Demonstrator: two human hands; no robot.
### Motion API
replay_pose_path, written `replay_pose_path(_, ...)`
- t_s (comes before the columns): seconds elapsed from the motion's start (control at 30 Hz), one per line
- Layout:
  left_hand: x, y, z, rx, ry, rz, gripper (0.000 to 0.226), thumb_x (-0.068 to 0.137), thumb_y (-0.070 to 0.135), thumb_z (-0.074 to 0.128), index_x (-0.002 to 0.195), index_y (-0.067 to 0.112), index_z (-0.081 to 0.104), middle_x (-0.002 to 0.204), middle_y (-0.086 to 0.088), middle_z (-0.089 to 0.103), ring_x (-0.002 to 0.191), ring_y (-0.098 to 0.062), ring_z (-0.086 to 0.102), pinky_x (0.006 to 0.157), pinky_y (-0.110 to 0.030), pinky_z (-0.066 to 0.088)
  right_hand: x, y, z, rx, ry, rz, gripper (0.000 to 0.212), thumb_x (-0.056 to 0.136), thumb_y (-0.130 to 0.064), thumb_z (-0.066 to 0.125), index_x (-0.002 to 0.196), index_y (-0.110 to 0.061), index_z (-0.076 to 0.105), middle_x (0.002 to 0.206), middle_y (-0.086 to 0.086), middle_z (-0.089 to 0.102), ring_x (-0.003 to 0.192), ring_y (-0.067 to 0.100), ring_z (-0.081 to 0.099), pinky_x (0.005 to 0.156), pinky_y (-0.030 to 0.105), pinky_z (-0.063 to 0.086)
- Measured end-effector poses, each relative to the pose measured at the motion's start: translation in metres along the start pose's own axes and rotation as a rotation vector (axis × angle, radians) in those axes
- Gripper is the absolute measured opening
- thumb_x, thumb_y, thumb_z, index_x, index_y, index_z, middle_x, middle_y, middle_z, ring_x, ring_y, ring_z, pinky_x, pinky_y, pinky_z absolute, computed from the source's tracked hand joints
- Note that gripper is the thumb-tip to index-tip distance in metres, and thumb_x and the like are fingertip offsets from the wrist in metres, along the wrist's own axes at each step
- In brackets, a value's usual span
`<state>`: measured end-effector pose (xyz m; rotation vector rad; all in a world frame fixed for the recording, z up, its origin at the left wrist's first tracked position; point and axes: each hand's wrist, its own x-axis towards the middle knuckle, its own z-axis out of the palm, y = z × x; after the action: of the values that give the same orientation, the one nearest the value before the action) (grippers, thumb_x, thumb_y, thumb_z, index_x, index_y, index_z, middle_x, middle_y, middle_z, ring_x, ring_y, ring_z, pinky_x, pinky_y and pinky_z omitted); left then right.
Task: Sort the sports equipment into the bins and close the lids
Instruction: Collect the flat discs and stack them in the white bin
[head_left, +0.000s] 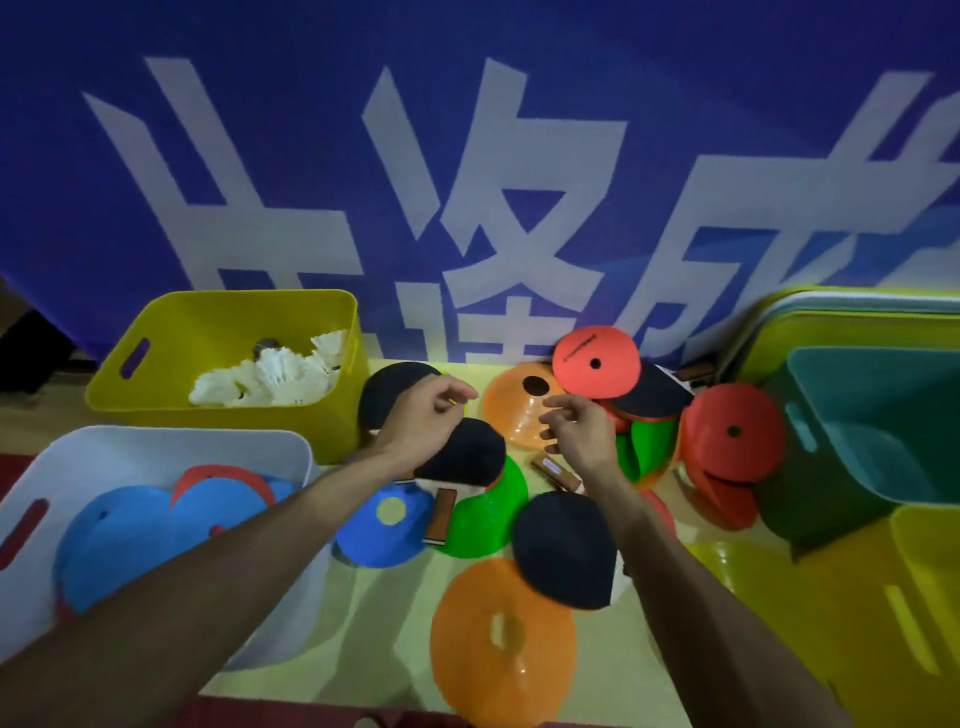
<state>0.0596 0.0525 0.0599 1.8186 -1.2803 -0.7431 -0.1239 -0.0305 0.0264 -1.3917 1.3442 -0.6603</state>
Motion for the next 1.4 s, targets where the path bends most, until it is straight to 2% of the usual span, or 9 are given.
replay_pose_path(0.27,0.035,0.026,0.09,0.004,-0.202,-0.097,0.017,0.091,0.011,0.056,0.095,0.025,0.064,0.103,0.003,0.067,0.094,-0.013,0.062,0.086,-0.026,0.05,0.031,0.044,-0.067,0.068,0.119,0.107,0.016,0.086,-0.005,0.056,0.097,-0.012,0.065,0.082,0.008,0.069,0.066,0.019,0.062,0.053,0.029,0.051)
replay_pose_path(0.4,0.06,0.018,0.124,0.016,-0.242,-0.186,0.016,0.091,0.012,0.055,0.097,0.024,0.064,0.105,-0.001,0.066,0.1,-0.016,0.062,0.095,-0.033,0.049,0.045,0.058,-0.087,0.074,0.132,0.138,0.016,0.089,-0.007,0.054,0.099,-0.015,0.063,0.083,0.004,0.068,0.073,0.02,0.065,0.067,0.038,0.058)
replay_pose_path(0.53,0.084,0.01,0.153,-0.006,-0.29,-0.298,0.02,0.091,0.015,0.052,0.108,0.021,0.06,0.108,-0.003,0.064,0.103,-0.017,0.061,0.083,-0.022,0.047,0.061,0.077,-0.1,0.002,0.143,0.127,0.017,0.084,-0.014,0.057,0.094,-0.024,0.066,0.084,0.001,0.069,0.08,0.02,0.068,0.08,0.047,0.057)
replay_pose_path(0.6,0.096,0.005,0.167,-0.032,-0.3,-0.37,0.024,0.091,0.018,0.052,0.114,0.018,0.058,0.108,-0.004,0.064,0.104,-0.017,0.061,0.084,-0.023,0.046,0.066,0.086,-0.104,-0.024,0.144,0.137,0.018,0.081,-0.021,0.056,0.089,-0.034,0.064,0.086,-0.002,0.069,0.084,0.021,0.068,0.081,0.049,0.056)
replay_pose_path(0.67,0.11,0.001,0.182,-0.093,-0.295,-0.454,0.024,0.091,0.02,0.053,0.115,0.02,0.055,0.108,-0.004,0.065,0.104,-0.018,0.061,0.095,-0.034,0.048,0.07,0.091,-0.107,-0.044,0.142,0.131,0.018,0.08,-0.023,0.055,0.086,-0.039,0.061,0.088,-0.002,0.069,0.085,0.022,0.068,0.081,0.049,0.056)
replay_pose_path(0.83,0.139,0.005,0.216,-0.522,-0.229,-0.782,0.041,0.098,0.018,0.045,0.135,0.001,0.041,0.133,-0.02,0.052,0.117,-0.028,0.056,0.102,-0.035,0.044,0.073,0.096,-0.111,-0.067,0.165,0.11,0.017,0.087,-0.016,0.055,0.093,-0.031,0.062,0.093,-0.003,0.068,0.088,0.021,0.069,0.087,0.046,0.054)
replay_pose_path(1.07,0.165,0.012,0.242,-0.723,-0.039,-0.92,0.035,0.097,0.014,0.047,0.128,-0.002,0.047,0.133,-0.023,0.052,0.122,-0.03,0.054,0.1,-0.033,0.044,0.072,0.111,-0.113,-0.048,0.173,0.095,0.016,0.088,-0.016,0.057,0.097,-0.027,0.064,0.092,-0.003,0.07,0.081,0.02,0.069,0.077,0.046,0.058)
replay_pose_path(1.3,0.169,0.016,0.258,-0.762,0.069,-0.966,0.035,0.101,0.014,0.039,0.132,-0.001,0.043,0.139,-0.017,0.05,0.128,-0.024,0.049,0.105,-0.033,0.038,0.065,0.11,-0.125,-0.008,0.172,0.122,0.019,0.091,-0.009,0.055,0.107,-0.015,0.064,0.092,0.007,0.071,0.07,0.017,0.07,0.064,0.033,0.059)
replay_pose_path(1.4,0.165,0.02,0.259,-0.686,0.135,-0.911,0.028,0.099,0.009,0.042,0.125,-0.001,0.048,0.129,-0.019,0.057,0.114,-0.026,0.06,0.085,-0.032,0.047,0.06,0.106,-0.131,0.027,0.198,0.114,0.019,0.092,-0.008,0.054,0.108,-0.013,0.065,0.091,0.008,0.07,0.067,0.018,0.069,0.051,0.019,0.053)
